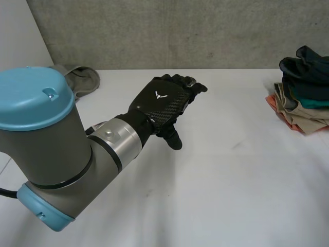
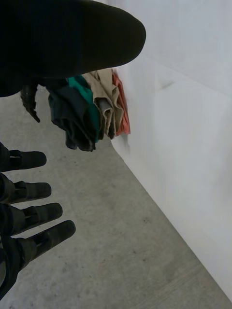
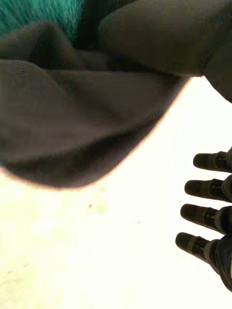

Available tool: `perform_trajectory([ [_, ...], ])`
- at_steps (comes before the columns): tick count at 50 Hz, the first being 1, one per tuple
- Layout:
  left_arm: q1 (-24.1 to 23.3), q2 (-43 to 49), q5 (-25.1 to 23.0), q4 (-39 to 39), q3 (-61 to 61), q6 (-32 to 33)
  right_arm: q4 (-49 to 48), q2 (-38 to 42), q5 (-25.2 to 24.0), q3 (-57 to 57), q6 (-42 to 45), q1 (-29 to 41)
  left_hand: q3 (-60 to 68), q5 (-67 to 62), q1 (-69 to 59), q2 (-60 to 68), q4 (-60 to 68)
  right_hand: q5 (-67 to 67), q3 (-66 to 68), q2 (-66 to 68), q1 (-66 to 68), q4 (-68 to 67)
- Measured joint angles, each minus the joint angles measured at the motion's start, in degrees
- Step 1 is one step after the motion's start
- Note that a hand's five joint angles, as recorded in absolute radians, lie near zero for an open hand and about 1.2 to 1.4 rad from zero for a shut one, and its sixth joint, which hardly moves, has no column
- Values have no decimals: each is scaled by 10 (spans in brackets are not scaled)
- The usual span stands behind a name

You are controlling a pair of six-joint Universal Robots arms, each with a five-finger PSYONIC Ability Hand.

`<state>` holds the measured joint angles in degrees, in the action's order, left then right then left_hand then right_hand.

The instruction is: Fold the laundry.

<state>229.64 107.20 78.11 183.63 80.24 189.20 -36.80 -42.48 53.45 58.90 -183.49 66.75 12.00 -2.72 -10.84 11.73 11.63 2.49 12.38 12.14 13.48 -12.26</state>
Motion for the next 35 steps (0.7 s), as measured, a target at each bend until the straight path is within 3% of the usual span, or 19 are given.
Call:
perform_trajectory([
  [4, -3, -8, 0, 0, -1, 0, 133, -51, 6, 7, 47, -24, 0, 0, 0, 0, 0, 0, 0, 0, 0, 0],
  [9, -5, -17, -1, 0, -2, 0, 310, -90, 31, -5, 194, -65, 0, 0, 0, 0, 0, 0, 0, 0, 0, 0],
  [12, -4, -20, 0, 0, -4, 1, 410, -111, 105, -30, 335, -99, 0, 0, 0, 0, 0, 0, 0, 0, 0, 0],
  [17, -1, -29, 2, 3, -15, 2, 425, -128, 259, -78, 464, -114, 0, 0, 0, 0, 0, 0, 0, 0, 0, 0],
  [21, 11, -38, 11, 15, -37, 2, 338, -158, 321, -81, 469, -83, 0, 0, 0, 0, 0, 0, 0, 0, 0, 0],
  [24, 27, -40, 24, 24, -54, 4, 291, -184, 321, -61, 447, -62, 0, 0, 0, 0, 0, 0, 0, 0, 0, 0],
  [26, 63, -35, 51, 35, -83, 12, 180, -260, 282, 20, 375, -6, 0, 0, 0, 0, 0, 0, 0, 0, 0, 0],
  [30, 113, -17, 77, 41, -113, 33, 108, -317, 232, 96, 316, 35, 0, 0, 0, 0, 0, 0, 0, 0, 0, 0],
  [31, 145, 1, 84, 43, -127, 55, 60, -360, 180, 168, 273, 73, 0, 0, 0, 0, 0, 0, 0, 0, 0, 0],
  [35, 245, 79, 95, 48, -169, 133, -3, -420, 88, 301, 218, 152, 0, 0, 0, 0, 0, -1, 0, 0, 0, 0],
])
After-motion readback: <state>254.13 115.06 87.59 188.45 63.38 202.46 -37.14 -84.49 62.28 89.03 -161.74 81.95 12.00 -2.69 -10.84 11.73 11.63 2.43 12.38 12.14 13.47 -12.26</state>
